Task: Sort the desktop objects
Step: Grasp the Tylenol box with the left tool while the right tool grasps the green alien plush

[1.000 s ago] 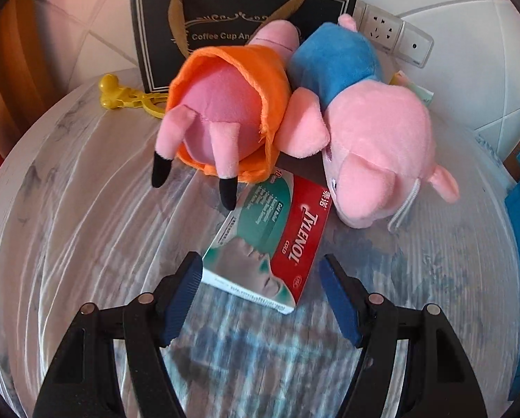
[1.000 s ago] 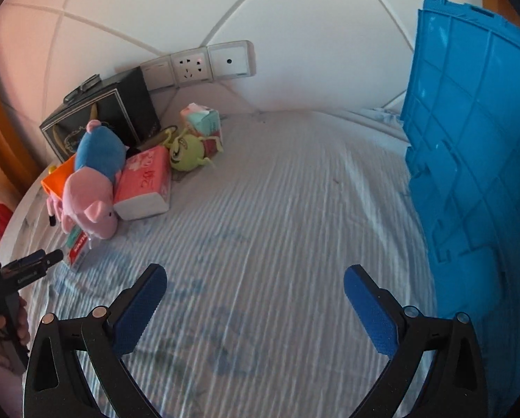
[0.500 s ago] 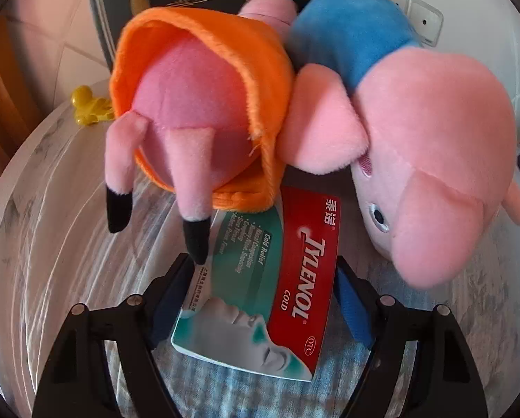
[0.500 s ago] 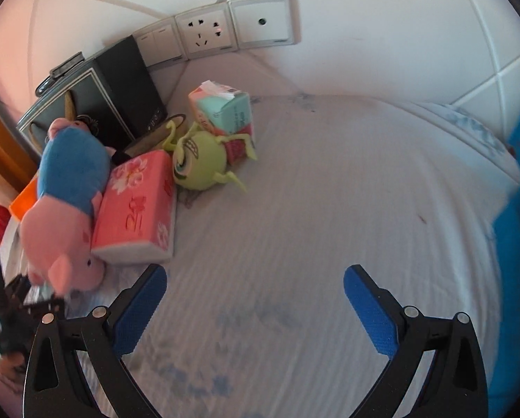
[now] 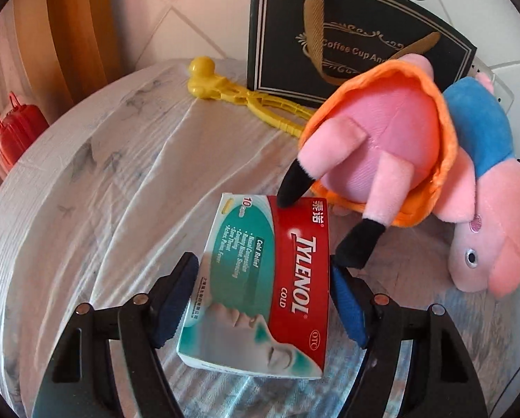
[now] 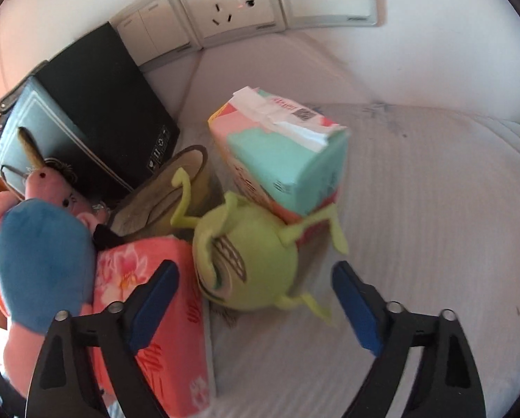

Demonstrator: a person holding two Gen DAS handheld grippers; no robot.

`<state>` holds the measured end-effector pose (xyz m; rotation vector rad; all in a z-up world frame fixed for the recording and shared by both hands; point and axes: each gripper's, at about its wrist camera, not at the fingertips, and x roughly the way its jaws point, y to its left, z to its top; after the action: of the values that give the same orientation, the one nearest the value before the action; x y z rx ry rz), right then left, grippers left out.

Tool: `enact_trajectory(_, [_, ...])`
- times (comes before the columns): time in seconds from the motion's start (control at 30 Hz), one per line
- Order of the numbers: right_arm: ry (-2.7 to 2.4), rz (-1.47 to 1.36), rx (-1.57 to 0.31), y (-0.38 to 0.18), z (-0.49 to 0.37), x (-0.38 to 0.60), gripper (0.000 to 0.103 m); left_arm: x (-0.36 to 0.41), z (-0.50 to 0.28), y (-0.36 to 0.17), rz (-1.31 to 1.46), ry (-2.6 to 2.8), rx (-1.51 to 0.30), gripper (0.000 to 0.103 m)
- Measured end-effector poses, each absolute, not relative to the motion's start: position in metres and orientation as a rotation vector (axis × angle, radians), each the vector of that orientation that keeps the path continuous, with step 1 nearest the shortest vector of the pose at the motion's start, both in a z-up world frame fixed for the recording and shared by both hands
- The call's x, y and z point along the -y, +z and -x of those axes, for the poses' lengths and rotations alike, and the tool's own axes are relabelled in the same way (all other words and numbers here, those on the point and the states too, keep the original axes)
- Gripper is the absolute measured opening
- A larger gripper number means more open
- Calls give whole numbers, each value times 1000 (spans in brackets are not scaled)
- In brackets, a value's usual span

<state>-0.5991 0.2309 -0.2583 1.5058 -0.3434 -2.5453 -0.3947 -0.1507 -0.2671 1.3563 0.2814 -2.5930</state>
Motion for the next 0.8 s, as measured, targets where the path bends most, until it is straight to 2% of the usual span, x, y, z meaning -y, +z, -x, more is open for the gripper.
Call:
enact_trajectory(0.07, [-2530, -1510, 393, -260, 608, -232, 55, 150, 397, -265, -1350, -2588, -296, 73])
enact_trajectory(0.37, [-2595, -1466, 210, -236, 562, -224, 55, 119, 360, -225, -1265, -2655, -232, 73])
enact_trajectory(0.57, [-2650, -1394, 128, -197, 479, -231, 55, 99, 310, -193, -1234, -2697, -235, 73])
enact_trajectory(0.8, [-2691, -1323, 152, -151, 369, -235, 55, 77, 240, -157, -1238, -2761, -218, 73])
